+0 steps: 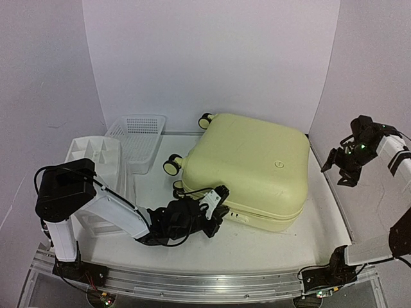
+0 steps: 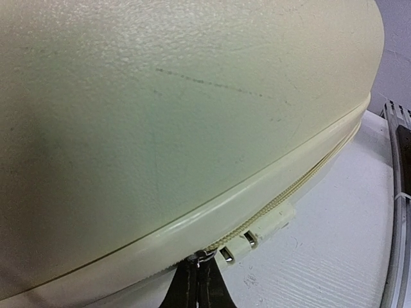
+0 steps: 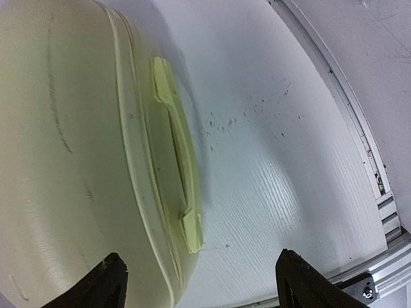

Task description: Open, take out, and arrange the luggage

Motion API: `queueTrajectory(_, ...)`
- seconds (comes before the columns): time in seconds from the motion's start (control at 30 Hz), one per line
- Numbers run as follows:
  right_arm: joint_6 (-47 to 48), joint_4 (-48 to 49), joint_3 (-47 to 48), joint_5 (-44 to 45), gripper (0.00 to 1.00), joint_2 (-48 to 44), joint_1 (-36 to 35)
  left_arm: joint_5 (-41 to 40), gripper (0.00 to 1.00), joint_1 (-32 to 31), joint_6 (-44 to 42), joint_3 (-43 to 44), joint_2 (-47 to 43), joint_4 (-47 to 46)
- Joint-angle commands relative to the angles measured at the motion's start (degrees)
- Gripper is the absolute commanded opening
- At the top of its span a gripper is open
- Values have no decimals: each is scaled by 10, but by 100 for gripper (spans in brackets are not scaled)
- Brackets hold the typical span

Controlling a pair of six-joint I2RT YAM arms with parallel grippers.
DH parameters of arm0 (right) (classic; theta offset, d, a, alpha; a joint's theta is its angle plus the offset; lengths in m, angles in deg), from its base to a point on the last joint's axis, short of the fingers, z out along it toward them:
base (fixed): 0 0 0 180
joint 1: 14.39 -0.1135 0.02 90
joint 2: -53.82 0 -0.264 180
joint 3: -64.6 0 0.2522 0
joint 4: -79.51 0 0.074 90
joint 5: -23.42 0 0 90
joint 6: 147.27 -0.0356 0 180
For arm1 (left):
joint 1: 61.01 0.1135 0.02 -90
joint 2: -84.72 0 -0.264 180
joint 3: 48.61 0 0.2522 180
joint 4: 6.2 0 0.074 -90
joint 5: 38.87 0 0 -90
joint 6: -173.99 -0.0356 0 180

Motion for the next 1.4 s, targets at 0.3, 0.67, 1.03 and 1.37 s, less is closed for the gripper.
queueTrajectory(0.3,7,176,-102,-91,48,135,4,-36,0,8,3,8,-40,34)
queueTrajectory(0.67,15,291,-157,-133,37,227,4,-67,0,8,18,11,-36,39)
queueTrajectory(1.03,2,297,-187,-8,4,257,9,-177,0,8,31,-36,-68,42)
queueTrajectory(1.37,94,251,-136,3,0,290,64,-206,0,45,0,-103,-131,47)
